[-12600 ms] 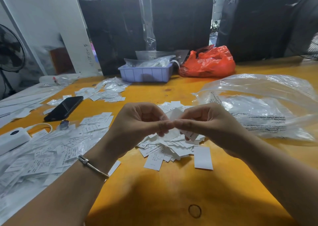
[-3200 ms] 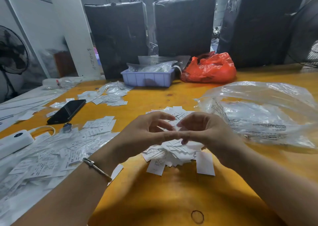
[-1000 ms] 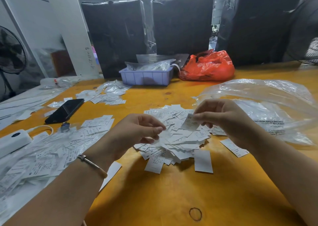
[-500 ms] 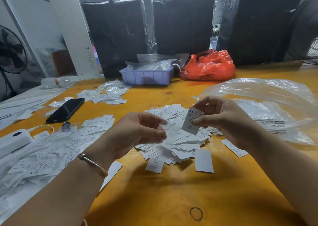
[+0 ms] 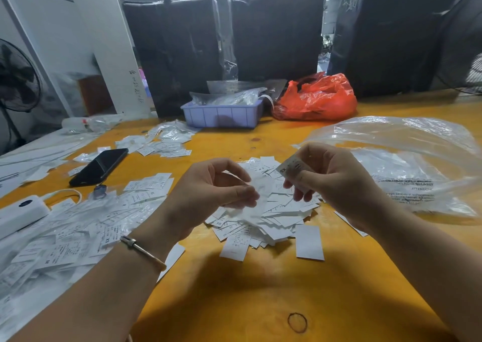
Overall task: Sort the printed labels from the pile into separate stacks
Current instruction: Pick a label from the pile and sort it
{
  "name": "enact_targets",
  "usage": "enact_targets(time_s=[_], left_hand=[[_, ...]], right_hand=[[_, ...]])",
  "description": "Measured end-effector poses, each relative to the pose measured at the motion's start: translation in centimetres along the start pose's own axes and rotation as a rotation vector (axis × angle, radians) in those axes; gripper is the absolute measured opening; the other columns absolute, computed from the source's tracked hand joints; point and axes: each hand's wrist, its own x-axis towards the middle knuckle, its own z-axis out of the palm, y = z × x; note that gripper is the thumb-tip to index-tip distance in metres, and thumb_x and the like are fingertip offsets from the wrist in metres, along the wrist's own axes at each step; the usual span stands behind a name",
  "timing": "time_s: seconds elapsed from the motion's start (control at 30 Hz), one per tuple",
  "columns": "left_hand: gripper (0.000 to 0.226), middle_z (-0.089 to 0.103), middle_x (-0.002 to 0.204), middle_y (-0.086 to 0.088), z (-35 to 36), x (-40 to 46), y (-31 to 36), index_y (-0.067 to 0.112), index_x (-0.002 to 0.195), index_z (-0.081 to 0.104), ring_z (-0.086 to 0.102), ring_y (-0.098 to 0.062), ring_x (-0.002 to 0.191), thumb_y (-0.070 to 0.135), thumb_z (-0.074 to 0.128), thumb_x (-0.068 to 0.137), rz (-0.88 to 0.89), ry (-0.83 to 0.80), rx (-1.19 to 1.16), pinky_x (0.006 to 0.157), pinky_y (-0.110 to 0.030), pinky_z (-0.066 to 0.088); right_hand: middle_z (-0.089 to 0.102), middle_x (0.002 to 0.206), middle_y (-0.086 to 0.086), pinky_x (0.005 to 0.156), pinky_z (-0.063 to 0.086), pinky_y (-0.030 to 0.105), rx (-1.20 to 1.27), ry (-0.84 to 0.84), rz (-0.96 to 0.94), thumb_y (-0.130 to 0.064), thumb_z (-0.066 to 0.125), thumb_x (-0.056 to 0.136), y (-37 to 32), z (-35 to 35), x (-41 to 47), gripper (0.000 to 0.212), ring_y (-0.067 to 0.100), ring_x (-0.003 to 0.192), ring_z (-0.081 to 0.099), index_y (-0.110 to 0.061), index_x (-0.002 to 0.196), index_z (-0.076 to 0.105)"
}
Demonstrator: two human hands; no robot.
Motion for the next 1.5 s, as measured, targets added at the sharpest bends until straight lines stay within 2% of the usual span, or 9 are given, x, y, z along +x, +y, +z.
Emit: enact_targets(time_s=[0.27,0.5,0.87,0.93,1.03,1.07,1.2,1.3,1.5], left_hand=[[0.043,0.076,0.082,-0.011,0.2,-0.2,0.1,0.007,0.096,0.066,0.075,-0.027,0.08,0.022,0.083,0.06,0.12,0.027,0.087,0.08,-0.039,0.058],[0.044,0.076,0.083,-0.006,0.4,-0.2,0.1,0.007,0.096,0.067,0.075,-0.021,0.08,0.022,0.084,0.059,0.174,0.016,0.115,0.07,-0.022,0.057],[0.03,0.076,0.082,-0.005,0.4,-0.3,-0.1,0.007,0.088,0.072,0.073,-0.018,0.078,0.028,0.077,0.067,0.309,0.036,0.258,0.075,-0.025,0.059],[0.028,0.077,0.085,-0.003,0.4,-0.2,-0.2,0.008,0.089,0.074,0.074,-0.016,0.081,0.029,0.074,0.071,0.311,0.028,0.25,0.076,-0.023,0.058],[0.026,0.077,0.09,0.0,0.3,0.0,-0.2,0.014,0.09,0.077,0.071,-0.015,0.089,0.033,0.071,0.073,0.29,0.032,0.236,0.079,-0.025,0.057],[0.024,0.076,0.091,0.001,0.3,0.1,-0.2,0.016,0.09,0.078,0.07,-0.015,0.09,0.033,0.072,0.074,0.277,0.037,0.22,0.078,-0.025,0.057],[0.019,0.075,0.086,-0.004,0.0,0.1,-0.2,0.018,0.085,0.078,0.069,-0.014,0.08,0.028,0.076,0.069,0.207,0.02,0.068,0.07,-0.02,0.054],[0.02,0.073,0.082,-0.009,0.1,0.0,-0.2,0.013,0.085,0.076,0.068,-0.017,0.077,0.024,0.077,0.068,0.205,-0.042,0.038,0.07,-0.021,0.054],[0.026,0.074,0.082,-0.009,0.2,-0.2,-0.1,0.004,0.089,0.071,0.072,-0.022,0.076,0.023,0.077,0.073,0.239,-0.091,0.16,0.07,-0.025,0.058]], right_hand=[[0.064,0.059,0.007,0.044,0.041,0.02,0.138,0.081,-0.178,-0.027,0.075,0.072,-1.5,0.4,-0.6,0.017,0.013,0.046,0.048,-0.013,0.082,0.075],[0.06,0.054,0.006,0.04,0.038,0.02,0.006,0.016,-0.182,-0.008,0.075,0.078,-1.9,0.4,-0.7,0.001,0.013,0.042,0.047,-0.009,0.079,0.074],[0.061,0.052,0.01,0.037,0.038,0.021,0.028,0.022,-0.141,-0.007,0.071,0.082,-1.7,0.5,-0.9,0.009,0.018,0.039,0.048,-0.001,0.075,0.068],[0.063,0.055,0.011,0.037,0.038,0.018,0.042,0.059,-0.156,-0.007,0.07,0.083,-1.8,0.5,-0.9,0.004,0.016,0.038,0.051,-0.004,0.085,0.068],[0.067,0.061,0.008,0.04,0.043,0.019,-0.064,0.144,-0.18,-0.005,0.066,0.087,-1.4,0.3,-0.7,0.036,0.015,0.04,0.055,-0.022,0.119,0.063],[0.066,0.061,0.007,0.042,0.043,0.019,-0.13,0.166,-0.177,-0.004,0.064,0.089,-1.3,0.2,-0.6,0.038,0.015,0.041,0.055,-0.024,0.12,0.064],[0.068,0.066,0.008,0.047,0.041,0.016,-0.169,-0.022,-0.059,-0.01,0.064,0.088,-1.2,0.7,-0.5,0.013,0.013,0.049,0.059,-0.012,0.095,0.075],[0.069,0.065,0.008,0.046,0.044,0.014,-0.158,-0.16,-0.057,-0.038,0.068,0.076,-1.4,1.2,-0.8,0.029,0.012,0.051,0.061,-0.012,0.087,0.075],[0.066,0.059,0.013,0.044,0.043,0.018,-0.12,-0.113,-0.082,-0.013,0.071,0.082,-1.0,1.3,-0.8,0.013,0.017,0.045,0.057,-0.002,0.076,0.072]])
